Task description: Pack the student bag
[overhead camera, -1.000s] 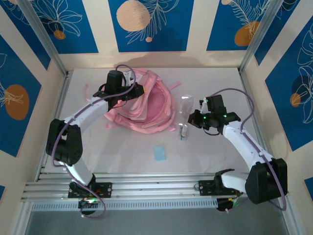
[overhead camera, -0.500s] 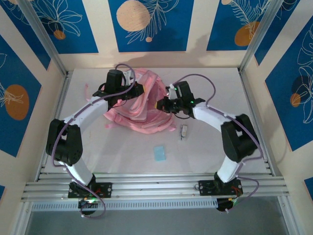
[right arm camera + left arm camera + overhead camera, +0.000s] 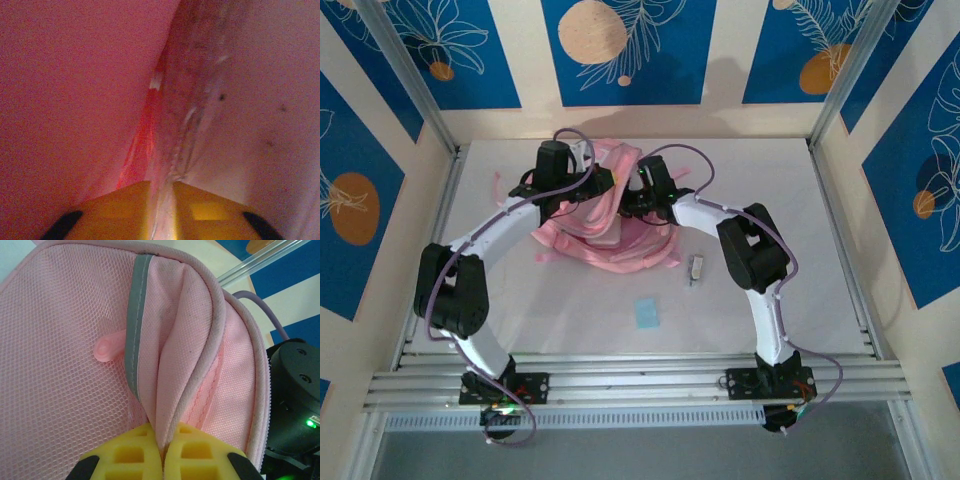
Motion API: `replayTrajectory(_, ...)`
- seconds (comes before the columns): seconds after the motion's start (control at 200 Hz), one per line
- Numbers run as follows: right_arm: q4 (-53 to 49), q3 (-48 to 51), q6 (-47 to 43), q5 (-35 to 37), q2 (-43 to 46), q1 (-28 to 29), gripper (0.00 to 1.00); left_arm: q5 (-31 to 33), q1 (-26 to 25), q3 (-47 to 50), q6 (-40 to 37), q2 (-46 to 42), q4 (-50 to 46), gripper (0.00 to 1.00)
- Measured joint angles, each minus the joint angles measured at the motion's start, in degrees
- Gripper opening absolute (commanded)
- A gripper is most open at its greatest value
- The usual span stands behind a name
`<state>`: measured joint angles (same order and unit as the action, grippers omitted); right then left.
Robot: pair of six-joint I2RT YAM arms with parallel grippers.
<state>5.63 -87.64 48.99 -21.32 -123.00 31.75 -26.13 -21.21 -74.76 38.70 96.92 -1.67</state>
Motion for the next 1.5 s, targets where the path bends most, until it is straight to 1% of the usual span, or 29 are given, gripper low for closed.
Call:
replayTrajectory(0.075,0.6,0.9,0.6,0.1,0.9,-0.1,0.38,0.0,0.0,0.0,0.0,0.0,0.6,0.0)
replayTrajectory(0.115,0.7,2.1,0.8,0.3,2.0,-0.3,0.44,0.0,0.0,0.0,0.1,0.0,0.8,0.0)
replayTrajectory(0.16,0.6,4.0,1.1,0.5,3.7,-0.7,0.48,0.0,0.0,0.0,0.3,0.0,0.9,0.0)
replayTrajectory(0.36,-3.3,13.1,0.1,1.0,14.0,-3.2,0.55,0.0,0.0,0.0,1.1,0.1,1.3,0.0)
replayTrajectory(0.54,-8.3,16.2,-3.1,1.6,21.4,-5.3,0.59,0.0,0.0,0.4,1.3,0.4,1.6,0.0)
replayTrajectory(0.565,-9.3,16.6,-3.8,1.9,22.1,-5.5,0.6,0.0,0.0,0.5,1.3,0.4,1.7,0.06)
replayTrajectory(0.62,-11.8,17.1,-5.4,2.7,23.4,-5.7,0.64,0.0,0.0,0.5,1.3,0.4,1.7,0.25)
replayTrajectory(0.65,-13.3,17.2,-6.3,3.4,23.9,-5.7,0.67,0.0,0.0,0.5,1.4,0.4,1.7,0.34)
replayTrajectory(0.685,-15.2,17.3,-7.4,4.2,24.4,-5.6,0.73,-0.2,0.0,0.6,1.5,0.4,1.8,0.43)
replayTrajectory(0.72,-17.0,17.4,-8.5,5.2,24.9,-5.6,0.8,-0.4,-0.1,0.6,1.6,0.4,2.0,0.51)
replayTrajectory(0.735,-17.6,17.6,-8.2,5.9,25.1,-5.5,0.86,-0.5,-0.1,0.7,1.1,0.3,2.0,0.56)
replayTrajectory(0.745,-18.1,17.7,-8.9,6.2,25.3,-5.5,0.89,-0.5,-0.1,0.7,1.2,0.3,2.2,0.57)
replayTrajectory(0.765,-18.9,18.0,-9.1,6.9,25.6,-5.5,0.98,-0.4,-0.1,0.9,1.1,0.2,2.3,0.61)
replayTrajectory(0.775,-19.5,18.3,-9.2,7.3,25.9,-5.5,1.0,-0.4,-0.1,1.0,0.9,0.1,2.4,0.62)
replayTrajectory(0.9,-23.3,21.4,-10.6,11.7,29.0,-5.5,0.99,0.8,0.0,3.8,0.4,-2.3,1.6,0.7)
replayTrajectory(1.005,-24.6,22.9,-10.6,13.6,31.0,-5.5,1.0,2.5,0.9,7.1,-0.1,-5.8,0.7,0.71)
replayTrajectory(1.05,-24.6,23.3,-10.6,13.7,31.6,-5.5,0.97,3.3,1.6,8.9,-0.1,-7.5,0.9,0.71)
replayTrajectory(1.155,-24.5,24.0,-10.2,14.8,31.9,-5.0,0.95,5.7,4.7,14.2,0.0,-11.0,1.4,0.71)
replayTrajectory(1.325,-24.5,25.4,-8.2,18.3,32.2,-1.3,0.91,10.8,10.1,24.3,1.8,-13.4,2.3,0.72)
replayTrajectory(1.501,-23.5,25.9,-6.5,20.1,32.2,2.6,0.91,14.5,12.6,29.2,3.3,-13.4,2.6,0.72)
